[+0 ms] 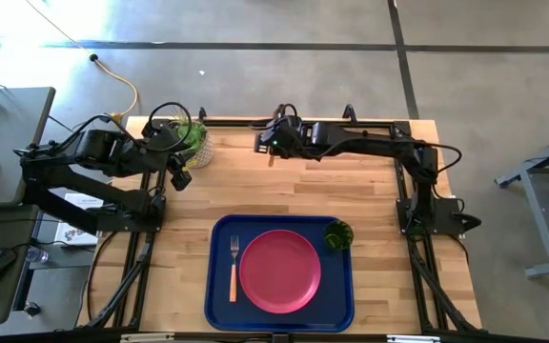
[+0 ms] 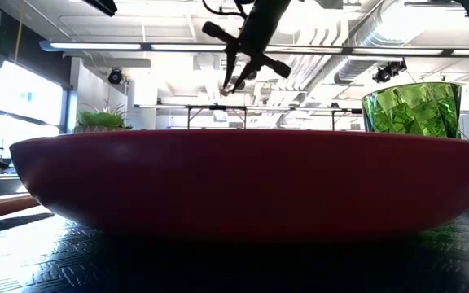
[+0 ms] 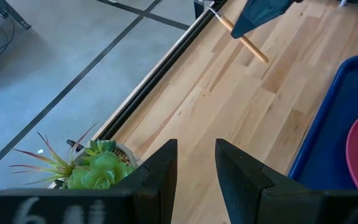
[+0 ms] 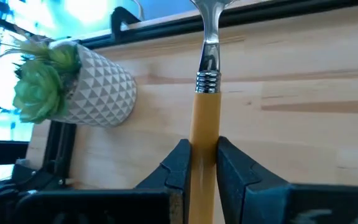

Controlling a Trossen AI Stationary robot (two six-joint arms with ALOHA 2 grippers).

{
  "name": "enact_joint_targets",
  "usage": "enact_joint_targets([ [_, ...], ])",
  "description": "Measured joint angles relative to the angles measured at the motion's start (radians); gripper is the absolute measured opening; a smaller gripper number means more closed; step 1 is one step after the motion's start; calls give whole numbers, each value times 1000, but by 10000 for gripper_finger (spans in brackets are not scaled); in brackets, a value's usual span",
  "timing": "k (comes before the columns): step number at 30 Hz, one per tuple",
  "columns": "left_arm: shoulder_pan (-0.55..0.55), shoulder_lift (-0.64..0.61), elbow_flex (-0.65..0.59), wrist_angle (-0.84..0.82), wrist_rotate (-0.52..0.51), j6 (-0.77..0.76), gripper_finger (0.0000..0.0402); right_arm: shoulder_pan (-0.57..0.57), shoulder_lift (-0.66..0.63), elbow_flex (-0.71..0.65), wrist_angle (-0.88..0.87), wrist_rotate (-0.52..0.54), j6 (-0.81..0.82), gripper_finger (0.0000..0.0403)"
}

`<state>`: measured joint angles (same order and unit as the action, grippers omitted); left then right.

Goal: Pick and place plate/cup/fork/spoon on tray
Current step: Put the orange spoon on the blue tray to the left side of the yellow fork

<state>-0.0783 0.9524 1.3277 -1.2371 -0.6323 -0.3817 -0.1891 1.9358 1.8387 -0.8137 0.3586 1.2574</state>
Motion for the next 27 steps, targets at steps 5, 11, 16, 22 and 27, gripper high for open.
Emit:
enact_joint_targets([
  [5,0,0,0,1,0,0,99,0,35,-2,-3,-34,-1,34],
  [11,0,0,0,1,0,0,99,-7,133,-4,-10,-149,0,34],
  [16,0,0,0,1,0,-7,99,-15,194,-5,-55,-226,16,34],
  [22,0,0,0,1,0,-8,99,-23,259,-5,-126,-287,29,34],
  [27,0,0,0,1,0,-8,99,-29,305,-5,-147,-311,39,34],
])
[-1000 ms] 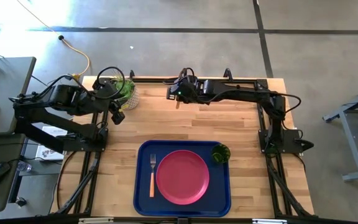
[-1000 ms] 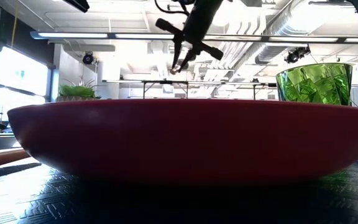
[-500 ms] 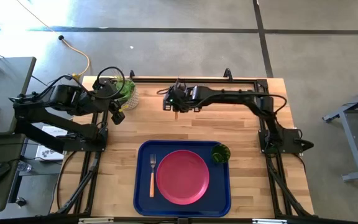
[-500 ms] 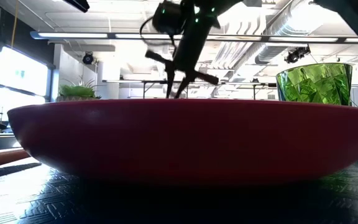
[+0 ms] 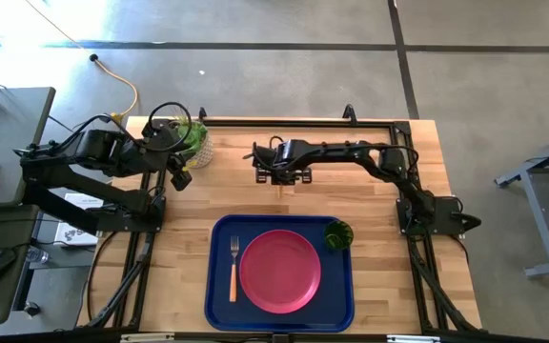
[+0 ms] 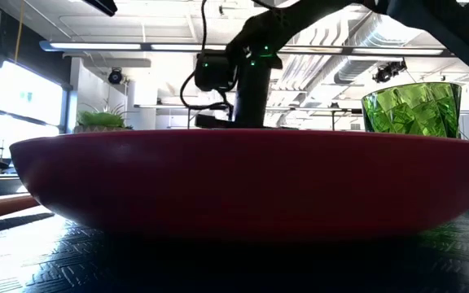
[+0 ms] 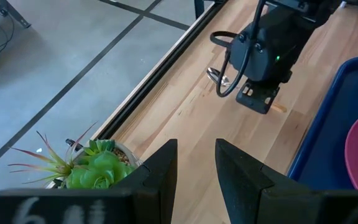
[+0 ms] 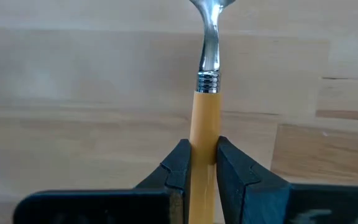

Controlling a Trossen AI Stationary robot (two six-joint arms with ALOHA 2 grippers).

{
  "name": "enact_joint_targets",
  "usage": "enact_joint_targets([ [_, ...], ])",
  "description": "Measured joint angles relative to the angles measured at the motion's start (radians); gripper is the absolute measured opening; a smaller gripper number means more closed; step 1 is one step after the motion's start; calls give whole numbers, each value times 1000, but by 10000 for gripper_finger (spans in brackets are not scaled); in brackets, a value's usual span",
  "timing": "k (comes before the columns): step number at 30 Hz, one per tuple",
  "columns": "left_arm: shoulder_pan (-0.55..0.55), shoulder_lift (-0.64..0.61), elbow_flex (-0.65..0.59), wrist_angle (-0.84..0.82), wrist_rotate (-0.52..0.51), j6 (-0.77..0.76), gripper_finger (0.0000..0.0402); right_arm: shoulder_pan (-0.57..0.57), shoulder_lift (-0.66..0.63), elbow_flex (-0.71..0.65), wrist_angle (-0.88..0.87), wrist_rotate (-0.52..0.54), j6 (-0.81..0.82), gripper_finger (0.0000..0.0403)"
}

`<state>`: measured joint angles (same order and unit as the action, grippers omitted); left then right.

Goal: Pick and place plate/cup/fork/spoon on tray
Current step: Put the orange spoon on the blue tray to the left side of the yellow fork

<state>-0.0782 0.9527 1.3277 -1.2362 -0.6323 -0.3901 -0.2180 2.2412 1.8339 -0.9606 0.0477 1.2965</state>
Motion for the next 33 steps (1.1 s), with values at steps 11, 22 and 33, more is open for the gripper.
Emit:
enact_joint_targets([
  [11,0,0,0,0,0,0,99,0,58,1,-10,-20,35,34],
  [22,0,0,0,-1,0,5,99,0,66,3,-8,-41,50,40],
  [33,0,0,0,-1,0,19,99,2,69,1,-7,-41,49,89],
])
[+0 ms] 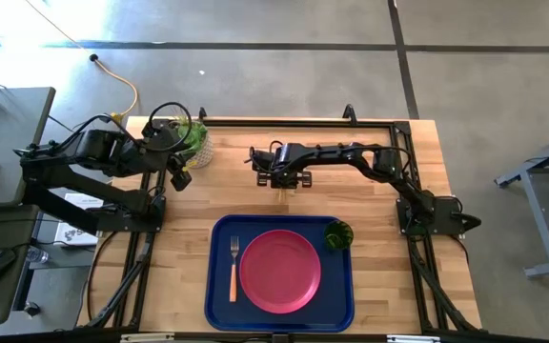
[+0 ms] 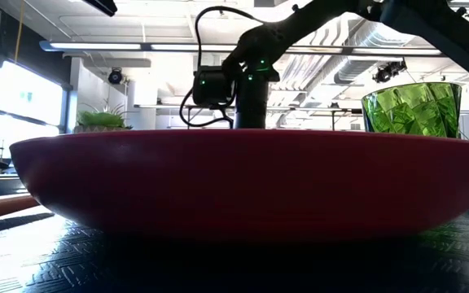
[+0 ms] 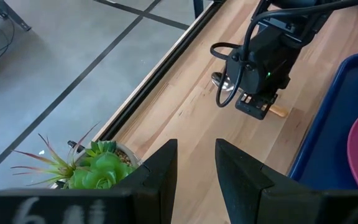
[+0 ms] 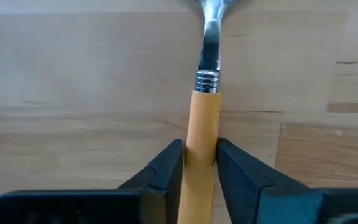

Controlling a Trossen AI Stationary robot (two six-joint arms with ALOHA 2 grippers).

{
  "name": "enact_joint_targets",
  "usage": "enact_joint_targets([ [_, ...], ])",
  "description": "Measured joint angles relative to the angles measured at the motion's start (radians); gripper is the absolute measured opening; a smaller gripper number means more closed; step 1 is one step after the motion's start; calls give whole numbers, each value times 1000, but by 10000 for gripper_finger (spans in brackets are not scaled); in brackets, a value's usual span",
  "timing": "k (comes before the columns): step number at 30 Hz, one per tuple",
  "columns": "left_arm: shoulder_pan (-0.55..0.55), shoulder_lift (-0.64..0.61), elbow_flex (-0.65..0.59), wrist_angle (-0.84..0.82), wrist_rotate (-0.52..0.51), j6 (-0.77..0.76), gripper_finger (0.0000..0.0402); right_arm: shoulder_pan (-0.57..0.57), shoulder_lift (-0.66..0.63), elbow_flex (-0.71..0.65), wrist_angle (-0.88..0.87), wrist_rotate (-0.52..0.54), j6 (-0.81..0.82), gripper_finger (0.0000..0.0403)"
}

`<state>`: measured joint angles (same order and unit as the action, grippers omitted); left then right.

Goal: Pick and place plate/cup/fork/spoon on tray
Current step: Put the orange spoon on the blue tray to the left side of the yellow fork

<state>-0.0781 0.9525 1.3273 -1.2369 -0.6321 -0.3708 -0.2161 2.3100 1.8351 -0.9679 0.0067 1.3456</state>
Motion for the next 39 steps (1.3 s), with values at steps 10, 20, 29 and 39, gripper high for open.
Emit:
enact_joint_targets([
  [10,0,0,0,0,0,0,99,1,7,43,-70,14,-10,123],
  [20,0,0,0,0,0,-2,99,1,5,133,-137,41,-45,123],
  [29,0,0,0,0,0,-3,99,7,5,314,-249,69,-152,124],
  [39,0,0,0,0,0,-99,99,41,-96,454,-312,208,-303,124],
])
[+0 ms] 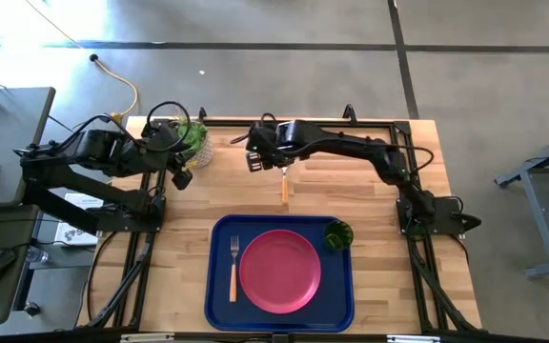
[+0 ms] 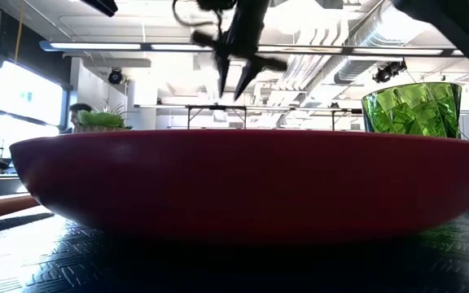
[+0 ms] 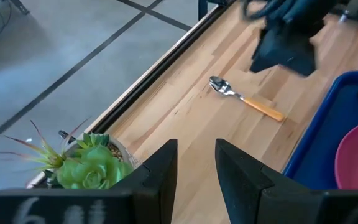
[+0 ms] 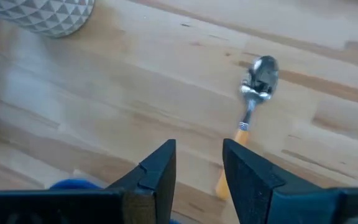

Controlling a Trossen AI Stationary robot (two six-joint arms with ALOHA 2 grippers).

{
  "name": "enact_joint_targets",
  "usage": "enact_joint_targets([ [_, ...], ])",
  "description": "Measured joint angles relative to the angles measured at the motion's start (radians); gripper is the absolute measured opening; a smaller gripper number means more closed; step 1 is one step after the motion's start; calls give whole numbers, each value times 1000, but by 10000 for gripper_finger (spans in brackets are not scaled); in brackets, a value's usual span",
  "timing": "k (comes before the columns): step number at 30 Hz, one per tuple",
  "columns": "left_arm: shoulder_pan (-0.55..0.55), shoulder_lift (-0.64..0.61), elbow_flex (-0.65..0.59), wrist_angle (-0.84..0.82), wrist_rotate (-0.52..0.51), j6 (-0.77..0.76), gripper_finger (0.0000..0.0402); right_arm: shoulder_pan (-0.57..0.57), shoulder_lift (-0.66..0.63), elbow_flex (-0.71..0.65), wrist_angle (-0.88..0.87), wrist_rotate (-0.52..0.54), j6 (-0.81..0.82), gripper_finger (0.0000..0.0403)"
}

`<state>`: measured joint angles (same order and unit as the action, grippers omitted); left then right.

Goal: Pick and place plate/cup/fork/spoon on tray
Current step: Put the orange spoon on the blue tray to the left side of the yellow fork

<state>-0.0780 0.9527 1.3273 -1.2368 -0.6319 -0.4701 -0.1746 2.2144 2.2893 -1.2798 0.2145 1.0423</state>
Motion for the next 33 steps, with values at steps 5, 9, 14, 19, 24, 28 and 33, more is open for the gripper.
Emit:
enact_joint_targets([
  [5,0,0,0,0,-1,-67,99,13,-48,18,-58,77,-70,124],
  [9,5,0,0,-1,-3,-127,107,13,-80,53,-87,82,-152,124],
  [14,43,3,0,-1,-8,-191,140,13,-133,58,-104,83,-235,124],
  [19,66,9,0,62,-26,-258,174,13,-189,66,-150,120,-285,124],
  [24,66,45,0,252,-13,-194,177,13,-260,66,-192,156,-319,124],
  [28,79,95,0,391,-13,-107,171,13,-304,66,-226,176,-329,124],
  [33,125,167,0,501,-15,-68,171,18,-343,66,-288,218,-328,124],
])
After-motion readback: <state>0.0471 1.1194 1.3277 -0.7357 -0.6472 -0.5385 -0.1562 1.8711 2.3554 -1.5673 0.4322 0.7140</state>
